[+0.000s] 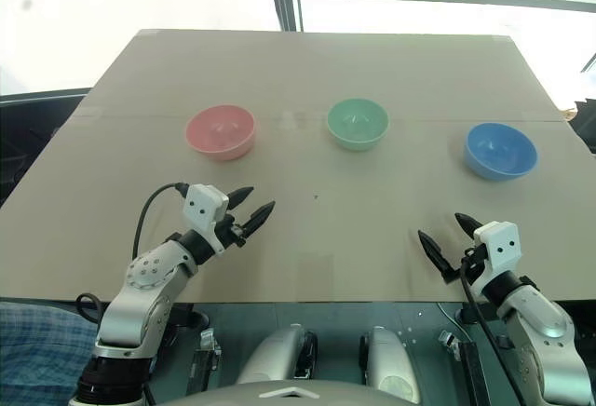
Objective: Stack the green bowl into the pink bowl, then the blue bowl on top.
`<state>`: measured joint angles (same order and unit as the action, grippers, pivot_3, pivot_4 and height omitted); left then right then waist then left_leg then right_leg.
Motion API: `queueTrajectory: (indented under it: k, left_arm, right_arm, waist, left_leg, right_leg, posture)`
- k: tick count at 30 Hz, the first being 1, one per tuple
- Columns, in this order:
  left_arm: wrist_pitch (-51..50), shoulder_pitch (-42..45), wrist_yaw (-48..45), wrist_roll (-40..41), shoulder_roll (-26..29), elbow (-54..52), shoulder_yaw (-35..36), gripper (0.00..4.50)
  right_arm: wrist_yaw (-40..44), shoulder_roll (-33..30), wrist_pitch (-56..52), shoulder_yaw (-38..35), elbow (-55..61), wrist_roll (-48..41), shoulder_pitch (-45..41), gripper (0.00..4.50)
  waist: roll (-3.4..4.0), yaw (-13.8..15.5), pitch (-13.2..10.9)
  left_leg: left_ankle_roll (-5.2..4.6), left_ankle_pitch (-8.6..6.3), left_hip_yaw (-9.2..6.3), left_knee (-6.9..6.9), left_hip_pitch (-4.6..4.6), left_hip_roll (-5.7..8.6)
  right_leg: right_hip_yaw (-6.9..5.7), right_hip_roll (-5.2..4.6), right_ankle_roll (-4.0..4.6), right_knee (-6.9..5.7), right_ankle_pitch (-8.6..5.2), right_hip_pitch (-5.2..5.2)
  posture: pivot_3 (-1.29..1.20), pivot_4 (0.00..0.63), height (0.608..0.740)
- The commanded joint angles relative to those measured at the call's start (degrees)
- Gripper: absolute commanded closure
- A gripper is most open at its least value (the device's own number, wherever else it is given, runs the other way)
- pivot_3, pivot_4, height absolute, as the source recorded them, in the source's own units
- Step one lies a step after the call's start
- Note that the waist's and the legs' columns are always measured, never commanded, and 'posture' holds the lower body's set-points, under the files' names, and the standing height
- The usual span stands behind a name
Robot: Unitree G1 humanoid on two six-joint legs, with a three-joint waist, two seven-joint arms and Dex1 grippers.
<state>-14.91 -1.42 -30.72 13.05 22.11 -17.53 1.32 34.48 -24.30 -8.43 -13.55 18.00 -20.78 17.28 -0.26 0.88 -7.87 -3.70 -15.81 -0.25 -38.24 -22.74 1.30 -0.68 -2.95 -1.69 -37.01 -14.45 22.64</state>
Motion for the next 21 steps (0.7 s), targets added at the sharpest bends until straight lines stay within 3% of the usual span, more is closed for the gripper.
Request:
queueTrajectory:
  k: [1,21]
  left_arm:
    - [1.4,0.2,-0.1,0.6,0.3,-2.7,0.6,1.54]
    - [1.9,2.4,-0.4,0.7,-0.3,-0.8,-0.5,1.54]
  right_arm:
    - [0.1,-0.6,1.7,-1.6,0.4,-0.4,-0.4,0.00]
    - [0.2,-0.7,3.2,-1.6,-1.2,0.0,-1.6,0.00]
  waist:
    - [0.00,0.0,0.0]
    - [0.00,0.0,0.0]
  left_leg:
    - [0.00,0.00,0.00,0.00,0.00,0.00]
    - [0.00,0.00,0.00,-0.01,0.00,0.00]
  right_leg:
    - [0.00,0.00,0.00,0.00,0.00,0.00]
    - [-0.01,0.01,0.00,0.00,0.00,-0.03]
  posture:
    - [0.00,0.150,0.740]
    - [0.00,0.150,0.740]
